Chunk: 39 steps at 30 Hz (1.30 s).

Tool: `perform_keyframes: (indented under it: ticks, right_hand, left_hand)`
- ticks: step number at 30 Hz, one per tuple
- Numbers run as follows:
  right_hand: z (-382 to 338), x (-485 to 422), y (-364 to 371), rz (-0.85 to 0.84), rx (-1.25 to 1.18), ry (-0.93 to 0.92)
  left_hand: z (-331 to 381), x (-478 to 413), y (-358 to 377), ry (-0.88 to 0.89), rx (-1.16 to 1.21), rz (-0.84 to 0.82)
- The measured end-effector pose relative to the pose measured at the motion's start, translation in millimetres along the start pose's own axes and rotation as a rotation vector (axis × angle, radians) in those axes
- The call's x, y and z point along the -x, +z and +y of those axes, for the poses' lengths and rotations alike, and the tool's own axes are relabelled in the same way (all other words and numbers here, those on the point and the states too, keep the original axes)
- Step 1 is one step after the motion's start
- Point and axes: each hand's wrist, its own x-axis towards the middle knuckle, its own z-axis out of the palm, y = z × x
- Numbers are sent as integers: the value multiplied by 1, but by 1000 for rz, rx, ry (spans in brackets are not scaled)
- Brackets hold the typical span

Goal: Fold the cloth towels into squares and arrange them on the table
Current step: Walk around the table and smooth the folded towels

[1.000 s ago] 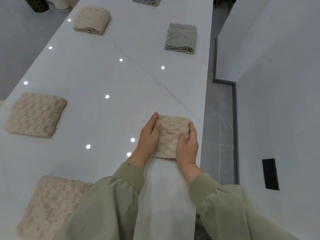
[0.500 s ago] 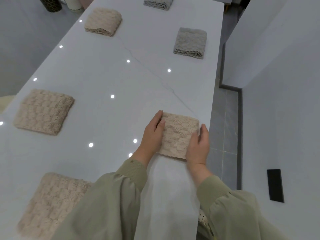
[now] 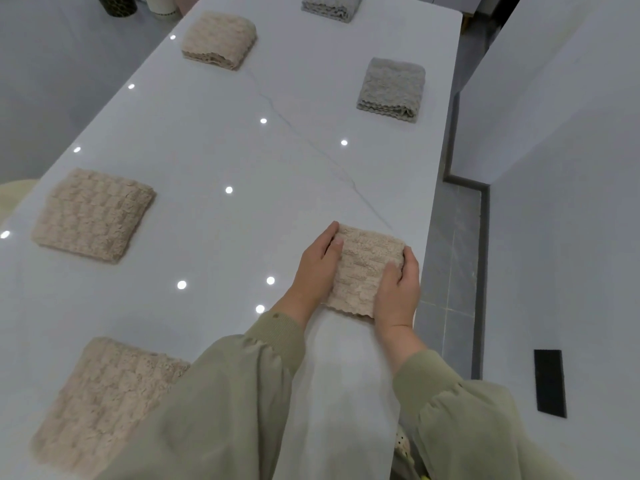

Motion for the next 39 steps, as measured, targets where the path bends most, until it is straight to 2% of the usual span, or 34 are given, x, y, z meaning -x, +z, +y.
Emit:
perform_keyframes:
  ticks: [7, 13, 15, 20, 24, 27, 31, 39]
  right_hand:
    - [1, -2, -9, 27, -27, 32]
    - [-3, 4, -9, -30, -3, 2]
    - [-5, 6, -12, -45, 7, -6]
    - [-1, 22, -34, -95, 153, -41]
    - [7, 42, -53, -144, 266, -110]
    - [8, 62, -66, -165, 436, -238]
    - [13, 90, -72, -225, 697, -367]
    - [19, 163, -65, -268, 879, -467]
  left_hand:
    - [-4, 1, -6, 29, -36, -2]
    - [-3, 3, -7, 45, -66, -41]
    - [-3, 7, -7, 115, -169, -37]
    - [-15, 27, -13, 344, -637, 22]
    - [-20, 52, -14, 422, -980, -20]
    - [-27, 74, -14, 451, -1203, 11]
    - [-37, 112, -24, 499, -1347, 43]
    - [-54, 199, -67, 500, -1489, 117]
